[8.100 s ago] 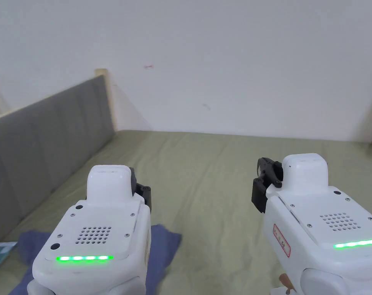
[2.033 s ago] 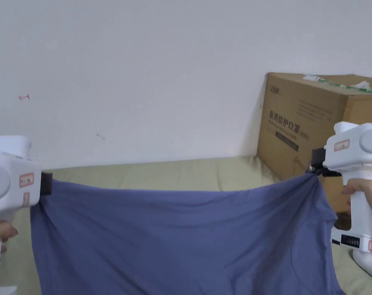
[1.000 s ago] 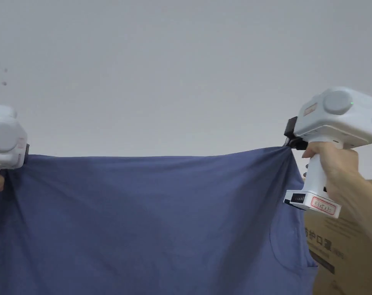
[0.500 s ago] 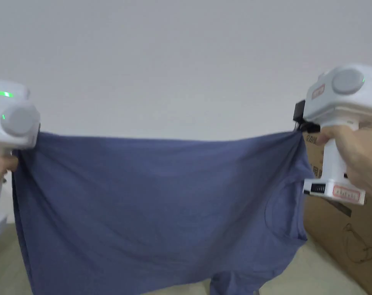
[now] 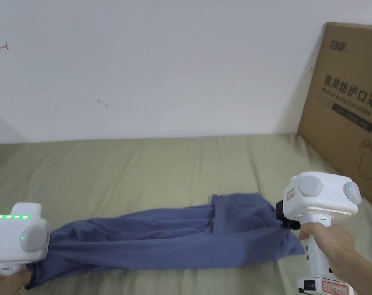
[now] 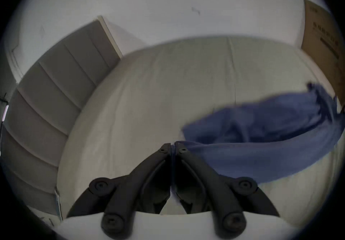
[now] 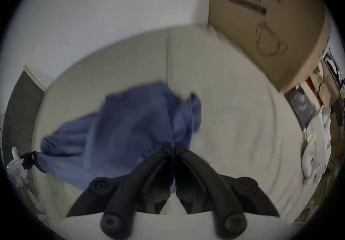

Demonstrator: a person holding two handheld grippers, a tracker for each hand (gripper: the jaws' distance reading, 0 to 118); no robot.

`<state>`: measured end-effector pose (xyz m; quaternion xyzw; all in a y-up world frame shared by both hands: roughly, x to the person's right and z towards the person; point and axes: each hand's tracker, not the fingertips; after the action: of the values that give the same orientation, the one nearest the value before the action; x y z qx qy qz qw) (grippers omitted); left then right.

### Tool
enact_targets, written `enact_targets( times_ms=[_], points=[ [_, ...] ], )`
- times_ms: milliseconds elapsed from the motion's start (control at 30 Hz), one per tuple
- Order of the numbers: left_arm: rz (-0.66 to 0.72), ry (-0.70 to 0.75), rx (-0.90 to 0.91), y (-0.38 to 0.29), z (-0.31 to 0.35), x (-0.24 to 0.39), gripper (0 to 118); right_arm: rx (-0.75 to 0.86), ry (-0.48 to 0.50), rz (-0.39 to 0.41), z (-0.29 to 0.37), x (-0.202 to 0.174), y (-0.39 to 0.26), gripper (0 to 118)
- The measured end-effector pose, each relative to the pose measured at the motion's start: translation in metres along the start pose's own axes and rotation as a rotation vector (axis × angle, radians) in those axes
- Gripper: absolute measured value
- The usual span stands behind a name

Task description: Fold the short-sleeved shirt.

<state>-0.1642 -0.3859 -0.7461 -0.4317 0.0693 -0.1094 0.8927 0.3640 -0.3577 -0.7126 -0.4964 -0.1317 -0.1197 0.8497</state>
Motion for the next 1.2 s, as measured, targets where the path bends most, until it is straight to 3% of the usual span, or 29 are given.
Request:
enact_targets(
  times_ms=[133, 333, 600, 767, 933, 1000, 1033, 1067, 1100, 1133, 1167, 1200],
  points=[
    [0.006, -0.061, 0.009, -0.036, 0.026, -0.022, 2, 0.021, 0.015, 0.054, 0.022, 0.012, -0.046, 2],
    [0.068, -0.113, 0.043, -0.101, 0.119, -0.047, 2, 0.036, 0.014, 0.127, 0.092, 0.027, -0.137, 2],
    [0.077, -0.146, 0.016, -0.230, 0.229, -0.083, 2, 0.013, 0.028, 0.132, 0.177, 0.072, -0.294, 2],
    [0.057, -0.131, 0.002, -0.303, 0.276, -0.105, 2, -0.009, 0.052, 0.055, 0.218, 0.108, -0.371, 2],
    [0.010, -0.147, -0.016, -0.342, 0.291, -0.104, 2, -0.028, 0.074, -0.070, 0.236, 0.121, -0.414, 2],
    [0.005, -0.149, -0.004, -0.349, 0.293, -0.102, 2, 0.004, 0.107, -0.058, 0.240, 0.117, -0.419, 2],
    [0.011, -0.172, 0.003, -0.346, 0.294, -0.105, 7, 0.042, 0.089, -0.026, 0.245, 0.111, -0.420, 4],
    [0.027, -0.199, 0.002, -0.346, 0.297, -0.108, 23, 0.077, 0.078, 0.008, 0.251, 0.107, -0.421, 11],
    [0.052, -0.215, 0.003, -0.346, 0.299, -0.108, 51, 0.095, 0.064, 0.035, 0.257, 0.102, -0.422, 29],
    [0.074, -0.243, -0.003, -0.345, 0.302, -0.111, 94, 0.111, 0.039, 0.060, 0.262, 0.097, -0.423, 76],
    [0.082, -0.268, -0.006, -0.346, 0.306, -0.113, 111, 0.132, 0.029, 0.072, 0.266, 0.094, -0.424, 102],
    [0.095, -0.276, 0.007, -0.348, 0.311, -0.115, 114, 0.131, 0.030, 0.072, 0.269, 0.092, -0.424, 108]
  ],
)
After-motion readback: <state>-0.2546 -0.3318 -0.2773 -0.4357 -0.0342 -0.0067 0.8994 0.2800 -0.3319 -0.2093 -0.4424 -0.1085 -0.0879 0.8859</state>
